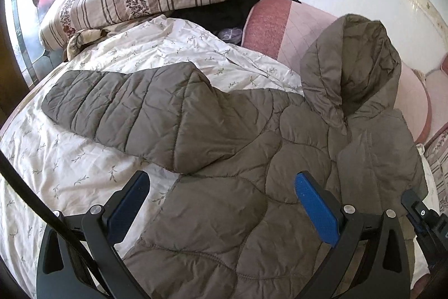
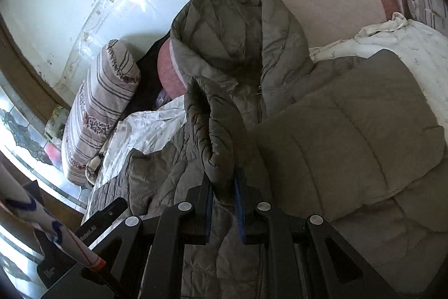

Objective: Fold large clothes

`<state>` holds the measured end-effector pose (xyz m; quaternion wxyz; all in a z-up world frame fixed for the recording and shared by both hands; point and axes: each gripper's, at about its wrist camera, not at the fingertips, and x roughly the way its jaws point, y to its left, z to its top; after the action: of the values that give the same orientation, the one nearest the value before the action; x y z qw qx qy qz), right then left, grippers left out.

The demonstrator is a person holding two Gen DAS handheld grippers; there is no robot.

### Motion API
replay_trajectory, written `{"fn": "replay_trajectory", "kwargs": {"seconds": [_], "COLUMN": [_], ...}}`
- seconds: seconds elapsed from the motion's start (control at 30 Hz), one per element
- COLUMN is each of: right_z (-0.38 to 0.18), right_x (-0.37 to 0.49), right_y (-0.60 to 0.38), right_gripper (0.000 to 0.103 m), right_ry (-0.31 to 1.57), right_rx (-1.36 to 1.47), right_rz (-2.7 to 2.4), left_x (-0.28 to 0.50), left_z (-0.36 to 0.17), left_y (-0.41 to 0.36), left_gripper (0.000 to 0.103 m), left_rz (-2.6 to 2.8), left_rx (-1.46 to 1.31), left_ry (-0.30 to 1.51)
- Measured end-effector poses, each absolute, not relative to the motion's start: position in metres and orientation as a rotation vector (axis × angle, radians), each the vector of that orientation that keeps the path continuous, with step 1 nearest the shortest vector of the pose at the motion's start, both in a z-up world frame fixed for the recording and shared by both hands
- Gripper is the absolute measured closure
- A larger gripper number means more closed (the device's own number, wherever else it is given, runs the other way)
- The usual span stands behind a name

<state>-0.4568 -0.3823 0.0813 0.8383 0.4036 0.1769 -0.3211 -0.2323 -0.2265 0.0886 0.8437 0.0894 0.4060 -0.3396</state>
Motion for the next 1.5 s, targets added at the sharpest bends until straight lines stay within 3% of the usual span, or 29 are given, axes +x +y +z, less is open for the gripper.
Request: {"fn": "replay_trajectory", "kwargs": {"seconds": [0.1, 0.23, 0.3, 0.43, 0.53, 0.67, 0.77, 0.93, 1.23, 1.37, 1.5], "right_z": [0.074, 0.070, 0.075, 0.100, 0.095, 0.059, 0.025, 0.017, 0.044, 0.033, 0.014], "right_x": [-0.456, -0.455, -0.459, -0.500, -0.535, -0.558, -0.564, -0.559, -0.525, -0.493, -0.476], "right_y": [-0.379, -0.370, -0.371, -0.388, -0.411, -0.437, -0.457, -0.456, -0.424, -0.408, -0.403], "right_gripper": [0.087, 0.070, 0.055, 0.045, 0.045, 0.045, 0.045, 0.038, 0.038, 0.037, 0.027], "right_ry": [0.380, 0.403, 0.414, 0.293, 0.295, 0.503, 0.645, 0.685, 0.631, 0.710, 0.793], "right_rx": [0.854, 0.850, 0.828, 0.799, 0.809, 0.753, 0.873, 0.865, 0.708, 0.649, 0.577], "right_rz": [-0.629, -0.466, -0.418, -0.485, -0.724, -1.122, -1.175, -1.182, -1.140, -1.051, -1.064], "left_x": [-0.236, -0.241, -0.244, -0.250, -0.255, -0.262, -0.262, -0.258, -0.260, -0.260, -0.261], "left_z": [0.084, 0.082, 0.083, 0.081, 0.074, 0.053, 0.032, 0.021, 0.021, 0.020, 0.020], "left_y": [-0.231, -0.234, -0.236, -0.241, -0.247, -0.261, -0.272, -0.274, -0.274, -0.274, -0.274], "left_gripper": [0.000, 0.000, 0.000, 0.000, 0.000, 0.000, 0.000, 0.000, 0.000, 0.000, 0.000], "left_rz": [-0.720, -0.723, -0.731, -0.752, -0.762, -0.769, -0.767, -0.759, -0.766, -0.766, -0.766], "left_rx": [0.203, 0.208, 0.206, 0.213, 0.248, 0.340, 0.412, 0.424, 0.435, 0.437, 0.440], "left_ry": [0.864, 0.843, 0.826, 0.813, 0.819, 0.875, 0.950, 0.990, 0.977, 0.973, 0.972]}}
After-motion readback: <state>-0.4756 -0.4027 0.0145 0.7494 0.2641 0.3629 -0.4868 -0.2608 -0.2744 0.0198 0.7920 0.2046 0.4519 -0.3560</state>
